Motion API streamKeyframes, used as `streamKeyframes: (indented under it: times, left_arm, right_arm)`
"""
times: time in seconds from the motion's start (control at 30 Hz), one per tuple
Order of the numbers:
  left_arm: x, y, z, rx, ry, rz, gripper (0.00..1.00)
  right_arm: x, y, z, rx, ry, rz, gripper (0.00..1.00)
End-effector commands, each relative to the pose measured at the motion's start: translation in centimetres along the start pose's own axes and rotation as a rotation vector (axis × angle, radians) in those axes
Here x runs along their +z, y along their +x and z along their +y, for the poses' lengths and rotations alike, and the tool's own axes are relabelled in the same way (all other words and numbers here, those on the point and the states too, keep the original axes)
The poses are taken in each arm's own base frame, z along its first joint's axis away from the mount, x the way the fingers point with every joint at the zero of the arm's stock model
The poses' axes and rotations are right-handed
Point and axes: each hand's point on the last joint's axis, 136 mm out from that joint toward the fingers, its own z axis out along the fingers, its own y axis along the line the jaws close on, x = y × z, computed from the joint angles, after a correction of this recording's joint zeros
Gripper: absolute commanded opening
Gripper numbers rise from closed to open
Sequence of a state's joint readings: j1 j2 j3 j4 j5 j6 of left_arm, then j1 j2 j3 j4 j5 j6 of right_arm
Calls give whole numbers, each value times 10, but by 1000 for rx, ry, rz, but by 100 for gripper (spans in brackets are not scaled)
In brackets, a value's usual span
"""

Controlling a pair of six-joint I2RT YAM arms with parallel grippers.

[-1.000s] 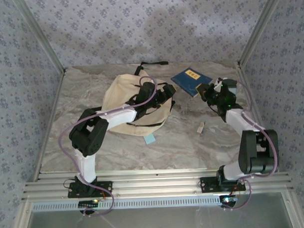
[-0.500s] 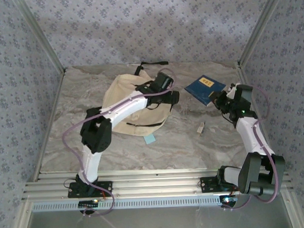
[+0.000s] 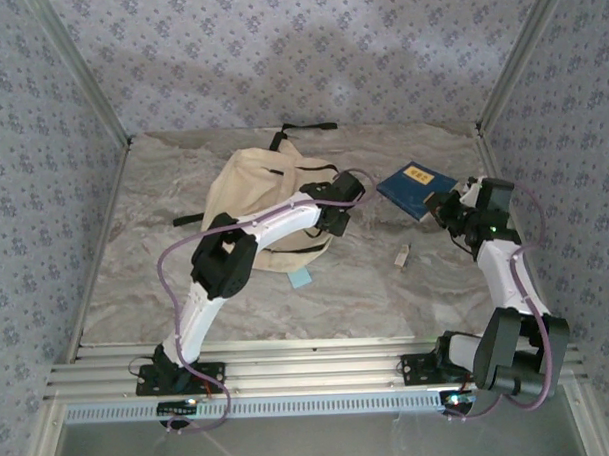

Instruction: Pack the student bag

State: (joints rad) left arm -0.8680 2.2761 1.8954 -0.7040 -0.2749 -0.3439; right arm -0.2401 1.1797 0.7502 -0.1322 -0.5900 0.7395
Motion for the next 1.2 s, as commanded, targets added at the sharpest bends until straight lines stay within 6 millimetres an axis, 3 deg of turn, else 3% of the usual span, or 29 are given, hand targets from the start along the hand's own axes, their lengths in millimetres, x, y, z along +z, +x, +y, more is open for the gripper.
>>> streamKeyframes:
  times: [0.0, 0.13, 0.27, 0.37, 0.4, 0.53, 0.57, 0.77, 1.17]
  left_arm:
    - [-35, -16, 11, -3, -9, -45, 55]
    - [-56, -22, 13, -12, 16, -85, 63]
    - [-62, -24, 17, -16, 17, -105, 55]
    - [-59, -23, 21, -9, 1, -105, 40]
    - [-58, -23, 22, -9, 3, -102, 28]
    - [-56, -21, 26, -16, 11, -94, 2]
    - [-56, -21, 28, -21, 12, -93, 0]
    - [-68, -29, 44, -99, 62, -135, 0]
    - [-145, -59, 93, -209, 190, -318, 0]
  right_arm:
    - [-8, -7, 17, -47, -51, -16, 0]
    - [-8, -7, 17, -41, -51, -17, 0]
    - [-7, -6, 18, -40, -55, -13, 0]
    - [-6, -5, 19, -40, -57, -11, 0]
    - [-6, -4, 18, -39, -55, -8, 0]
    - [-5, -1, 18, -44, -54, 2, 0]
    - [-5, -1, 19, -46, -55, 2, 0]
    - [2, 9, 29, -78, -79, 39, 0]
    - [43, 65, 81, -184, -204, 181, 0]
